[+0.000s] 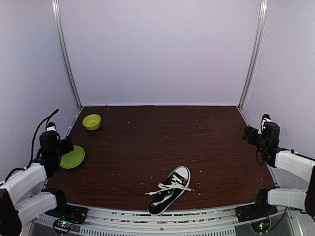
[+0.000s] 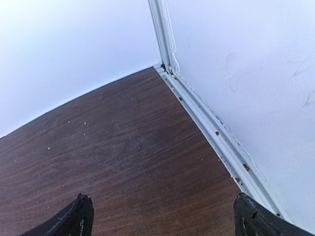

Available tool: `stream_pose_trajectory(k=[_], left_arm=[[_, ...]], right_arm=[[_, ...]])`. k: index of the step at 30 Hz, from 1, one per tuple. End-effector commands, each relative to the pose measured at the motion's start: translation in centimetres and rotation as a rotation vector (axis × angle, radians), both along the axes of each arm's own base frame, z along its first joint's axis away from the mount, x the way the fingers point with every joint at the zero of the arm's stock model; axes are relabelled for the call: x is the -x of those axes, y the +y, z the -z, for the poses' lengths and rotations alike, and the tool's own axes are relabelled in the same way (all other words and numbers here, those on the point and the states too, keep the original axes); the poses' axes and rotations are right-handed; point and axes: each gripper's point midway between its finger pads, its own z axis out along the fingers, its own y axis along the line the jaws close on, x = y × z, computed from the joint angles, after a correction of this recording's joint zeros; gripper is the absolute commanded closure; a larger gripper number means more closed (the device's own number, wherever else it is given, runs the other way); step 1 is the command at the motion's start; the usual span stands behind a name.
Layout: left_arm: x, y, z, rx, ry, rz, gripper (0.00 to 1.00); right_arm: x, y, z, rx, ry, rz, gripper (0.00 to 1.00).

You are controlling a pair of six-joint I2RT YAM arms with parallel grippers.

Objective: Tie the shoes

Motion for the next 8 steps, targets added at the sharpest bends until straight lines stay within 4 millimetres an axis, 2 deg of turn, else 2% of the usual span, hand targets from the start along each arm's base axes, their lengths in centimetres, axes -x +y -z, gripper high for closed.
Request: stream_pose_trajectory(k=[1,8], left_arm=[[-2.6,1.1,-4.4,-0.121,-0.175,-0.037,0.02],[-5.2,0.6,-3.2,-0.117,-0.115,0.002,0.02]], right_arm=[[-1.1,-2.3,-3.3,0.081,-0.174,0.112,0.00],[-1.2,-2.9,-3.0,0.137,-0.196,0.132,0.00]])
